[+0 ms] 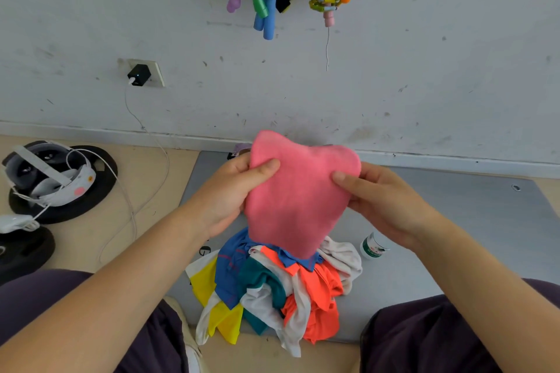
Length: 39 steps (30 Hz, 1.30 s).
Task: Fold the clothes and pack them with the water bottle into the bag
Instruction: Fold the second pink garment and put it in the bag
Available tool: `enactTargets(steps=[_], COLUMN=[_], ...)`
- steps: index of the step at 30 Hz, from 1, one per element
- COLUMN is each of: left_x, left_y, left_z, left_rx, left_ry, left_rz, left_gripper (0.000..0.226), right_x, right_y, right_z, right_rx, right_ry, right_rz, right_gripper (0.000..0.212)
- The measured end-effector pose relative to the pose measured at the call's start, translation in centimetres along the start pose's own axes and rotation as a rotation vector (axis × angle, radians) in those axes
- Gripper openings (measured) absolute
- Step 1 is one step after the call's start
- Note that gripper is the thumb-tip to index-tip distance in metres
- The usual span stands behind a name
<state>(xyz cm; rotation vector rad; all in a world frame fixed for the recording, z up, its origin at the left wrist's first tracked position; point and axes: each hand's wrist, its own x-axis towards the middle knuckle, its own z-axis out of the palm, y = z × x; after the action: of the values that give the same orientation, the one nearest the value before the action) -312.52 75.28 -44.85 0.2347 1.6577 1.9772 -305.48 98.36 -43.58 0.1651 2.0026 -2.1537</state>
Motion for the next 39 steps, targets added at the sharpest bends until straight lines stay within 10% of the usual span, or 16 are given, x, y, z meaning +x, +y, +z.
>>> enactTargets(steps=[10, 19, 31, 39], left_x=[0.2, 0.0, 0.5, -0.1], left_y=[-0.1, 0.3, -0.2, 0.7], left_z=[0.5, -0.4, -1.0, -0.7], left_rx=[0.201, 0.193, 0.710, 0.328], left_ry=[0.253, 0.006, 0.203, 0.010], left_rz=[0.138, 0.157, 0.252, 0.136], left_gripper=[0.037, 0.033, 0.010, 0.016], right_x=[0.1, 0.0, -0.2, -0.4], right_y=[-0.2, -0.8, -0.8, -0.9], right_z=[0.6, -0.2, -0.3, -0.2], right_rx=[-0.096, -0.021, -0.823, -0.295], right_ry=[0.402, 0.146, 0.307, 0.083], right_rz=[-0.106, -0.083, -0.262, -0.169], right_gripper=[0.033, 0.034, 0.022, 0.017])
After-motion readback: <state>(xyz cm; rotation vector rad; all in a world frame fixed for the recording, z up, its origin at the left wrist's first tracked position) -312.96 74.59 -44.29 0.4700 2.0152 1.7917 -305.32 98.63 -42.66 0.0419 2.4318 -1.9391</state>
